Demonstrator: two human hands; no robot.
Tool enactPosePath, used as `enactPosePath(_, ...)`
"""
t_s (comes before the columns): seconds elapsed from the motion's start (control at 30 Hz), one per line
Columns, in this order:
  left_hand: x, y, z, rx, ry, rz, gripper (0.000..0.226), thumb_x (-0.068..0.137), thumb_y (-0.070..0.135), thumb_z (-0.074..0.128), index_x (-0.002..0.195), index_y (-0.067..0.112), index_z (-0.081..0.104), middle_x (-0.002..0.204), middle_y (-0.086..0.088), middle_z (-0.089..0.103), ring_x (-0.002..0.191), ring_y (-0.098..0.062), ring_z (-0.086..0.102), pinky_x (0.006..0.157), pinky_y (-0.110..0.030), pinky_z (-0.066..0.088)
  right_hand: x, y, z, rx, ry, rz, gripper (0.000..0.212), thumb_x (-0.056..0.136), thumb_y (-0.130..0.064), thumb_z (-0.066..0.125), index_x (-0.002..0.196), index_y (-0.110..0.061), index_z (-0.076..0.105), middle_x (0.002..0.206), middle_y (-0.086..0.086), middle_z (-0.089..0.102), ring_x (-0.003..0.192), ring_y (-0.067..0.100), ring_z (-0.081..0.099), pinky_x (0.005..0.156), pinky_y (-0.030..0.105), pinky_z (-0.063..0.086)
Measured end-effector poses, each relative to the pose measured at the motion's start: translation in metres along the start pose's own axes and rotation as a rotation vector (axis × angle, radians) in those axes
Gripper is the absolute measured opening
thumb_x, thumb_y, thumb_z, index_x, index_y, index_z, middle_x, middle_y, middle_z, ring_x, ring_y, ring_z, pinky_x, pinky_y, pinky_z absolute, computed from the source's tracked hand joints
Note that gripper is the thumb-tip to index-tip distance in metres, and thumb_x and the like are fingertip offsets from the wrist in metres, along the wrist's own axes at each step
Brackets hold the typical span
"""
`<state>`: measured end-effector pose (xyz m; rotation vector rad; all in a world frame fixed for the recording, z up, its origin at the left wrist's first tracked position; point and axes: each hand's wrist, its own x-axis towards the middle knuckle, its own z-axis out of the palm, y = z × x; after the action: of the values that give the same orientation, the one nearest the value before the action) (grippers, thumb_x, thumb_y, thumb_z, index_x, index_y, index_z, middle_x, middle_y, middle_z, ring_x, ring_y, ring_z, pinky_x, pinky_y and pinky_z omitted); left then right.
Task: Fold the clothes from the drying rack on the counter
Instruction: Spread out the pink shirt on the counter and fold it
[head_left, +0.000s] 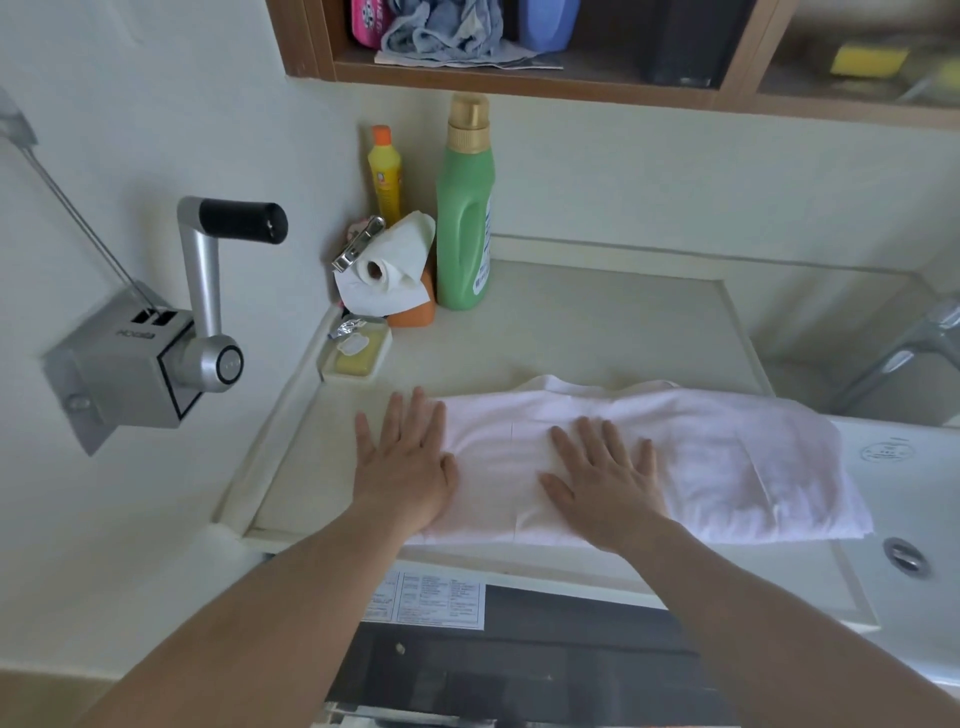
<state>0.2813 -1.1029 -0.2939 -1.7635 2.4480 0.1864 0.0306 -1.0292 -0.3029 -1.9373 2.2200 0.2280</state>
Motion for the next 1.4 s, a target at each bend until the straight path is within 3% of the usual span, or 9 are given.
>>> enactPosePath(0.17, 0.002, 0.004, -0.016, 0.207, -0.109, 0.417, 0.076, 0.097, 0.017, 0.029, 0.158, 0.046, -0.007, 0.168, 0.009, -0.023, 0.155, -0.023, -0.023, 0.12, -0.061, -0.016, -0.003, 0.004, -0.001, -0.059, 0.023, -0.154, 0.07, 0.097, -0.069, 0.001, 0.159, -0.04, -0.012, 0.169, -0.007, -0.016, 0.156, 0.019, -0.015, 0.122, 0.061, -0.007)
enactPosePath(0.37, -0.011, 0.02, -0.021, 0.285, -0.154, 0.38, 0.067, 0.089, 0.037, 0.04, 0.151, 0.035, 0.014, 0.153, -0.006, 0.024, 0.137, -0.038, 0.027, 0.114, -0.072, 0.005, 0.01, 0.015, -0.006, -0.215, 0.082, -0.255, 0.068, 0.097, -0.07, -0.001, 0.157, -0.043, -0.017, 0.168, -0.004, -0.024, 0.154, 0.023, -0.024, 0.118, 0.065, -0.015)
enactPosePath(0.57, -0.034, 0.044, -0.031, 0.311, -0.187, 0.313, 0.068, 0.079, 0.066, 0.042, 0.136, 0.03, 0.035, 0.125, -0.006, 0.041, 0.108, -0.035, 0.046, 0.092, -0.052, 0.035, 0.02, 0.024, -0.016, -0.239, 0.157, -0.016, 0.074, 0.095, -0.073, 0.001, 0.16, -0.039, -0.01, 0.169, -0.002, -0.02, 0.154, 0.028, -0.021, 0.114, 0.07, -0.015)
enactPosePath(0.7, -0.046, 0.067, -0.038, 0.18, -0.28, 0.339, 0.054, 0.082, 0.068, 0.04, 0.113, 0.024, 0.047, 0.096, 0.003, 0.055, 0.095, -0.029, 0.055, 0.092, -0.052, 0.036, 0.025, 0.035, -0.018, -0.056, 0.217, 0.075, 0.075, 0.095, -0.073, 0.03, 0.159, -0.037, 0.016, 0.169, 0.001, -0.001, 0.156, 0.028, -0.006, 0.113, 0.062, -0.015)
enactPosePath(0.77, -0.047, 0.075, -0.04, 0.081, -0.3, 0.378, 0.041, 0.09, 0.056, 0.037, 0.114, 0.028, 0.054, 0.101, 0.007, 0.057, 0.109, -0.024, 0.05, 0.098, -0.05, 0.031, 0.019, 0.045, -0.014, 0.058, 0.373, -0.021, 0.055, 0.09, -0.058, 0.053, 0.138, -0.031, 0.05, 0.156, 0.003, 0.034, 0.146, 0.031, 0.026, 0.118, 0.057, 0.011)
enactPosePath(0.83, -0.045, 0.077, -0.038, 0.038, -0.247, 0.443, 0.039, 0.096, 0.044, 0.035, 0.126, 0.039, 0.06, 0.125, 0.011, 0.048, 0.127, -0.019, 0.034, 0.108, -0.047, 0.022, 0.008, 0.058, -0.004, 0.192, 0.515, -0.136, 0.032, 0.085, -0.037, 0.059, 0.114, -0.025, 0.065, 0.127, -0.001, 0.053, 0.121, 0.031, 0.049, 0.104, 0.047, 0.042)
enactPosePath(0.93, -0.043, 0.072, -0.032, -0.022, -0.241, 0.51, 0.044, 0.097, 0.027, 0.043, 0.132, 0.05, 0.056, 0.161, 0.018, 0.021, 0.154, -0.012, -0.003, 0.122, -0.053, -0.005, -0.011, 0.076, 0.016, 0.269, 0.564, -0.307, 0.014, 0.086, -0.018, 0.069, 0.1, -0.023, 0.068, 0.106, -0.005, 0.059, 0.096, 0.026, 0.057, 0.081, 0.04, 0.054)
enactPosePath(1.1, -0.044, 0.074, -0.033, 0.078, -0.364, 0.539, 0.075, 0.092, -0.002, 0.043, 0.143, 0.052, 0.036, 0.169, 0.02, -0.005, 0.154, -0.007, -0.018, 0.125, -0.054, -0.007, -0.04, 0.114, 0.037, 0.356, 0.422, -0.361, 0.022, 0.093, -0.021, 0.07, 0.114, -0.029, 0.072, 0.131, -0.011, 0.063, 0.114, 0.016, 0.063, 0.088, 0.031, 0.056)
enactPosePath(1.4, -0.06, 0.075, -0.018, 0.35, -0.39, 0.579, 0.113, 0.088, 0.034, 0.063, 0.154, 0.043, -0.028, 0.16, 0.019, -0.038, 0.146, -0.008, -0.038, 0.121, -0.046, -0.019, -0.08, 0.132, 0.035, 0.177, 0.124, -0.527, 0.078, 0.082, -0.04, 0.029, 0.159, -0.033, 0.028, 0.17, -0.008, 0.007, 0.156, 0.007, -0.003, 0.128, 0.044, 0.01)
